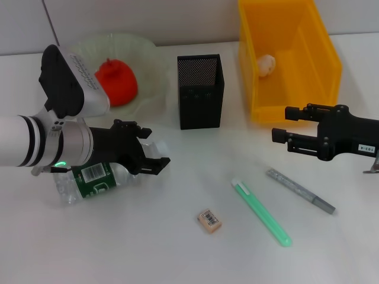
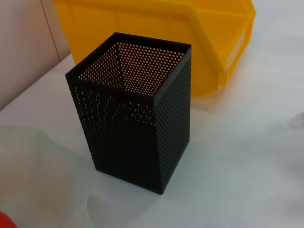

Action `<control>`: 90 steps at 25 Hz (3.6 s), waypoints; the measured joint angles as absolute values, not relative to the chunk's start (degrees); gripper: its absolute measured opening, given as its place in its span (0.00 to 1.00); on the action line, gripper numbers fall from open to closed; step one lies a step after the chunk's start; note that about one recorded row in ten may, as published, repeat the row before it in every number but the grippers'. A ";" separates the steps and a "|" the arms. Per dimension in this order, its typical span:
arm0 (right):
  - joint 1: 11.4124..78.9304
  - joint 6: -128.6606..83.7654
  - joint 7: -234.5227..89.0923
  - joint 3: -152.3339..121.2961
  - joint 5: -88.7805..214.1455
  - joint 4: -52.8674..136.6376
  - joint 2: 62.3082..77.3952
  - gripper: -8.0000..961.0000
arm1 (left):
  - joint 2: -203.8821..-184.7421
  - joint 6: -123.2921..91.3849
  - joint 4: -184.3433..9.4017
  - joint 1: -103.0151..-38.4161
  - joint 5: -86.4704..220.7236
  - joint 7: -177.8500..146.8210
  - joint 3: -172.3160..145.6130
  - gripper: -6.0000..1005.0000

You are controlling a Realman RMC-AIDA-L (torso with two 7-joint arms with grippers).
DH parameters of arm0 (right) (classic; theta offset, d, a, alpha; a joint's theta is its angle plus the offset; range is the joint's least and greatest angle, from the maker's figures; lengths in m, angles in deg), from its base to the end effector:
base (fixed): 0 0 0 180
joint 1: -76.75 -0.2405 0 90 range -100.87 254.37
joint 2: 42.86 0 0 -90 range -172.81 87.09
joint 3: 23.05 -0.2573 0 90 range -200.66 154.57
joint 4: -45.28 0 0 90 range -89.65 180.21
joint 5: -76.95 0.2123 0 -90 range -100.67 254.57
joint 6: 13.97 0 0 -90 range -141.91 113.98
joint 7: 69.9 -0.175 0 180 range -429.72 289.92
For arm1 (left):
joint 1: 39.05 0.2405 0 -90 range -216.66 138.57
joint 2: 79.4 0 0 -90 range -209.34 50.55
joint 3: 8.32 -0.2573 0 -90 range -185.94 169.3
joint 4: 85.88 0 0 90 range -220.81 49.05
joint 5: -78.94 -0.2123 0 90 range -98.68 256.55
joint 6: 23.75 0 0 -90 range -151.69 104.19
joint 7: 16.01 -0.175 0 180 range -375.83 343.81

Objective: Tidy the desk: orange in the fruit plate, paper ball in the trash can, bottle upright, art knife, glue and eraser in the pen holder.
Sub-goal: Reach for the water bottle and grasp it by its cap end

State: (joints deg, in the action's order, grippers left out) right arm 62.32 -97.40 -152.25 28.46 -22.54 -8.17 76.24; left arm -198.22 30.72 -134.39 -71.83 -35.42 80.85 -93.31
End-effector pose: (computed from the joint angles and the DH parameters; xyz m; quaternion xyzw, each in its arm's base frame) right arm 0.2811 0.3196 0.0118 -0.9133 0.2261 0.2464 0.2327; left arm -0.2177 0.3863 -0.1032 -0.9771 -0.1185 -0.0075 0.1765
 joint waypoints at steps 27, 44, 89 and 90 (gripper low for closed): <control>62.17 -97.37 -152.35 28.45 -22.10 -8.17 76.24 0.67 | -198.22 30.47 -133.70 -72.03 -35.61 80.85 -95.94 0.72; 61.73 -97.37 -152.29 28.46 -22.10 -7.16 76.30 0.67 | -198.22 31.66 -135.50 -71.98 -37.26 81.71 -96.76 0.56; 60.26 -97.37 -151.78 28.46 -22.12 -4.51 76.21 0.67 | -197.96 33.67 -141.69 -71.33 -43.24 85.07 -99.08 0.71; 60.26 -97.37 -151.74 28.46 -22.12 -4.44 76.21 0.67 | -197.96 33.67 -141.72 -71.31 -43.24 85.07 -99.10 0.71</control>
State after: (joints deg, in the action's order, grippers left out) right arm 60.26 -97.37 -151.74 28.46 -22.12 -4.44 76.21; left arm -197.96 33.67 -141.72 -71.31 -43.24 85.07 -99.10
